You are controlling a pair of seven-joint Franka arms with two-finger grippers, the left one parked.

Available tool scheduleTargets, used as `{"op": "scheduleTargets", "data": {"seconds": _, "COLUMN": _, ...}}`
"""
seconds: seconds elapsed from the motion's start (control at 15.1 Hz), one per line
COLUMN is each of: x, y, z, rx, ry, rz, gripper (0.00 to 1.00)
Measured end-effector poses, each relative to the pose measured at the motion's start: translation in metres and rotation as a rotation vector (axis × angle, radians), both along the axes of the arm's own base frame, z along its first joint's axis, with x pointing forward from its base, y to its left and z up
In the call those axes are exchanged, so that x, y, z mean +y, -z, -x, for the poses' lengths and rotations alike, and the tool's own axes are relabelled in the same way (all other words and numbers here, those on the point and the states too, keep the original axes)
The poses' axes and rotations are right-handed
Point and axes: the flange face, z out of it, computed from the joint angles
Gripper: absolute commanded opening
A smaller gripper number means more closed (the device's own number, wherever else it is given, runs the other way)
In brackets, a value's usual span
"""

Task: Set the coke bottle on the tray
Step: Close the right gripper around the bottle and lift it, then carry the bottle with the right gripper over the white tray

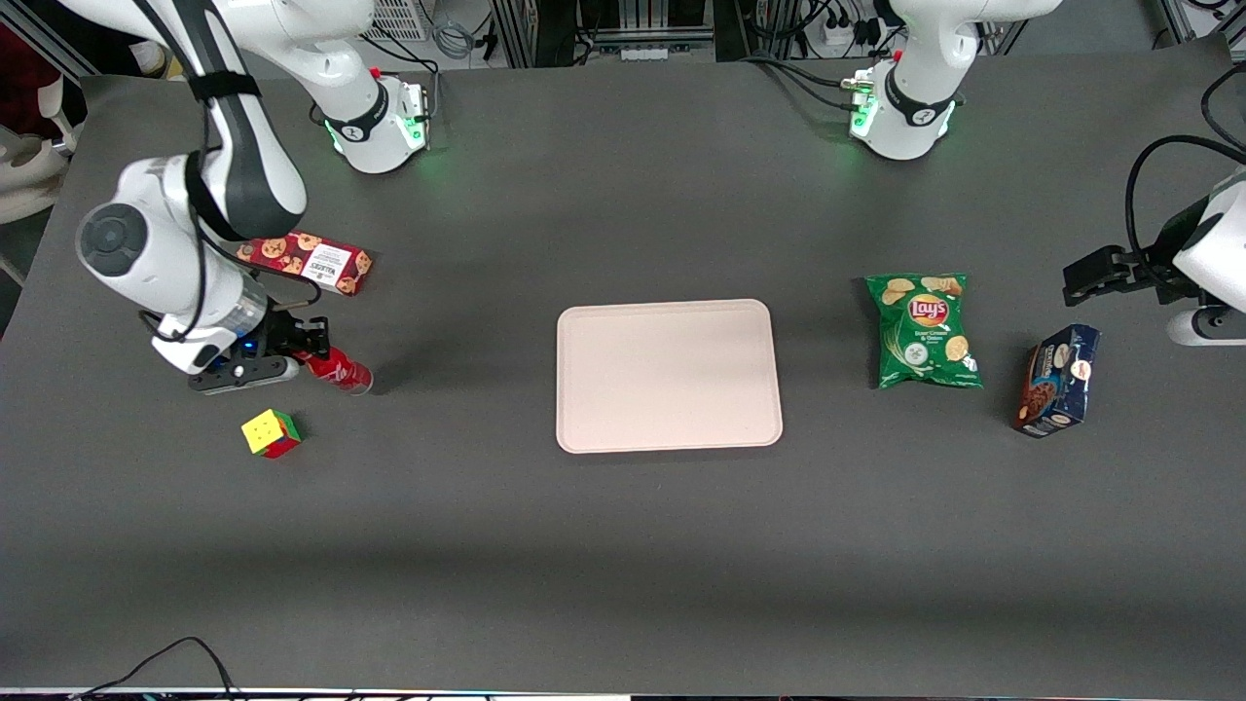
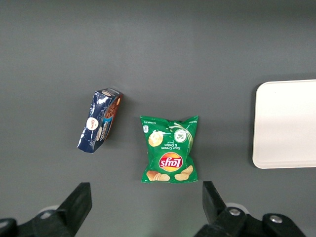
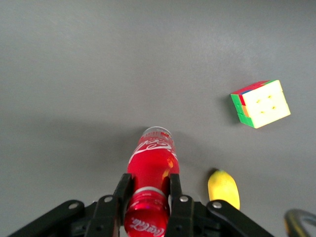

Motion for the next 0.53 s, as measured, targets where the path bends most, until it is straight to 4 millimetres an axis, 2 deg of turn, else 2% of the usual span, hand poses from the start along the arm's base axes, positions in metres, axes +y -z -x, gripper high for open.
{"op": "scheduleTargets", "data": {"seconds": 0.13, "x": 0.017, "y": -0.051, "z": -0.012, "rx": 0.019, "ry": 0.008, "rz": 0.002, "gripper": 0.0}}
{"op": "scheduleTargets", "data": {"seconds": 0.26, "x": 0.05, "y": -0.099, "z": -0.019, "rx": 0.011, "ry": 0.017, "rz": 0.002, "gripper": 0.0}}
{"op": "scheduleTargets", "data": {"seconds": 0.4, "x": 0.088, "y": -0.133, "z": -0.02, "rx": -0.006, "ry": 0.028, "rz": -0.002, "gripper": 0.0}}
{"op": "scheduleTargets", "data": {"seconds": 0.53, "x": 0.125, "y": -0.155, "z": -0.019, "rx": -0.011, "ry": 0.049, "rz": -0.008, "gripper": 0.0}}
